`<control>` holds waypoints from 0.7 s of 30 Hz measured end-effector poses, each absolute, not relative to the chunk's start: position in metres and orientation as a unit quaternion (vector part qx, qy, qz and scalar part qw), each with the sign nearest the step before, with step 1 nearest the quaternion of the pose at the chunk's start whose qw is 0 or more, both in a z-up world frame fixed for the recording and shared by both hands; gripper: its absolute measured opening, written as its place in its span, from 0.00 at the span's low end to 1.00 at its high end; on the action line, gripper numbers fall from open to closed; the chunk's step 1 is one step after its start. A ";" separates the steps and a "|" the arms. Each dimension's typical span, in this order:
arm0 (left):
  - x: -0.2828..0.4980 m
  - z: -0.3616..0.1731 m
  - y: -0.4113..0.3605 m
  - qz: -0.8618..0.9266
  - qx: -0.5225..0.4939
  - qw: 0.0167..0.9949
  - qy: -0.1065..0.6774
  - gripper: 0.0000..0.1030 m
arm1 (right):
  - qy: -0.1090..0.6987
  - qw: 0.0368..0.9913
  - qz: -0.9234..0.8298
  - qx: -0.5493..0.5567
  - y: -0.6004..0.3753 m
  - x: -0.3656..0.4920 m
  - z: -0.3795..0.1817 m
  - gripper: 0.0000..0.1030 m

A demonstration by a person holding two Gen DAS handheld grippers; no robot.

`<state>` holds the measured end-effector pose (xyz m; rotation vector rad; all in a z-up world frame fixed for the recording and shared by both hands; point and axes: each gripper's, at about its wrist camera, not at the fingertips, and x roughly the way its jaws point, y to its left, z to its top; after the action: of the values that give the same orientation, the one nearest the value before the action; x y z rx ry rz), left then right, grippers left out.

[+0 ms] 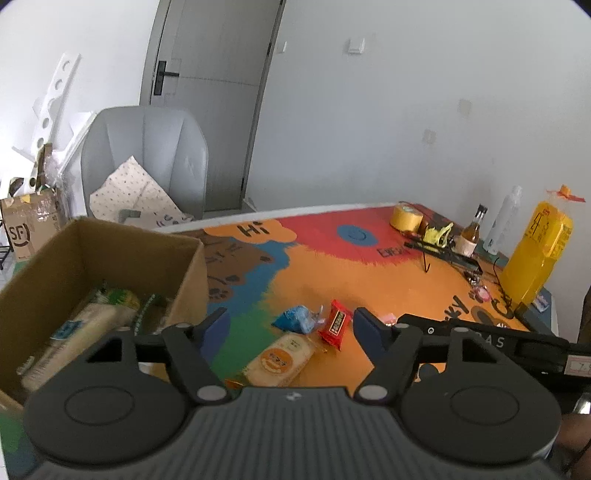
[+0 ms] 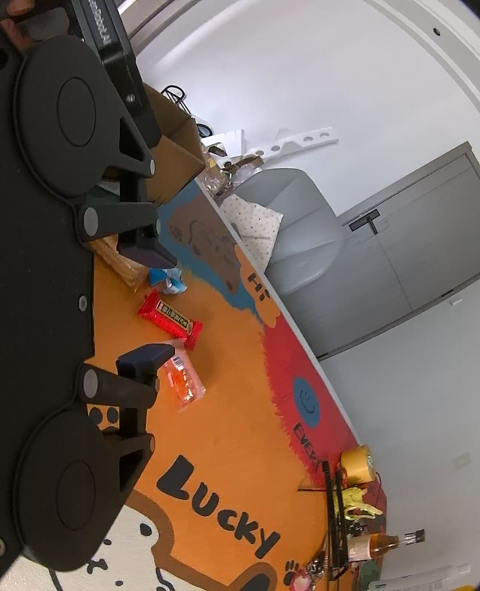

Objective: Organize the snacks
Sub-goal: 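Return both grippers to the snacks on the mat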

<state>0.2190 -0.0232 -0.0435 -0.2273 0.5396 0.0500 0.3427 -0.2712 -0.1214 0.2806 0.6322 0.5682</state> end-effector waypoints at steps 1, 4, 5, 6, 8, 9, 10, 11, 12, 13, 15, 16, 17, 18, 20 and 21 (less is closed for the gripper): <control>0.221 -0.046 -0.024 0.025 -0.112 0.956 0.269 0.66 | 0.308 0.901 0.273 0.137 -0.272 0.344 -0.123 0.46; 0.230 -0.054 -0.026 0.027 -0.114 0.953 0.280 0.64 | 0.311 0.901 0.269 0.135 -0.273 0.347 -0.127 0.45; 0.233 -0.056 -0.027 0.027 -0.114 0.952 0.283 0.63 | 0.312 0.902 0.267 0.134 -0.273 0.348 -0.129 0.45; 0.236 -0.058 -0.028 0.028 -0.114 0.951 0.286 0.63 | 0.314 0.902 0.266 0.133 -0.273 0.349 -0.130 0.45; 0.241 -0.063 -0.029 0.027 -0.113 0.949 0.293 0.63 | 0.318 0.901 0.265 0.131 -0.272 0.352 -0.133 0.45; 0.244 -0.065 -0.030 0.027 -0.112 0.948 0.296 0.63 | 0.320 0.900 0.265 0.130 -0.272 0.353 -0.135 0.45; 0.247 -0.067 -0.031 0.027 -0.111 0.947 0.299 0.63 | 0.322 0.900 0.265 0.130 -0.271 0.355 -0.136 0.44; 0.250 -0.070 -0.032 0.027 -0.111 0.946 0.302 0.63 | 0.323 0.899 0.265 0.128 -0.270 0.356 -0.138 0.44; 0.252 -0.072 -0.032 0.027 -0.112 0.945 0.305 0.63 | 0.324 0.899 0.265 0.126 -0.269 0.357 -0.139 0.44; 0.255 -0.075 -0.033 0.026 -0.111 0.944 0.309 0.63 | 0.326 0.899 0.264 0.125 -0.269 0.358 -0.141 0.44; 0.260 -0.080 -0.033 0.028 -0.111 0.942 0.315 0.63 | 0.328 0.899 0.264 0.121 -0.267 0.361 -0.143 0.44; 0.262 -0.083 -0.033 0.029 -0.111 0.941 0.318 0.63 | 0.330 0.898 0.263 0.120 -0.266 0.362 -0.145 0.44; 0.265 -0.086 -0.032 0.029 -0.112 0.940 0.321 0.63 | 0.333 0.898 0.261 0.119 -0.266 0.363 -0.146 0.44; 0.267 -0.088 -0.032 0.030 -0.112 0.939 0.324 0.63 | 0.334 0.898 0.260 0.118 -0.266 0.364 -0.148 0.44; 0.272 -0.094 -0.033 0.035 -0.108 0.937 0.331 0.63 | 0.337 0.898 0.258 0.117 -0.265 0.366 -0.151 0.44; 0.274 -0.097 -0.033 0.036 -0.106 0.936 0.335 0.63 | 0.339 0.897 0.258 0.116 -0.265 0.367 -0.152 0.44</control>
<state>0.2743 -0.0330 -0.0967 -0.2167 0.6840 0.0745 0.3672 -0.2650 -0.1523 0.2413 0.7027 0.5349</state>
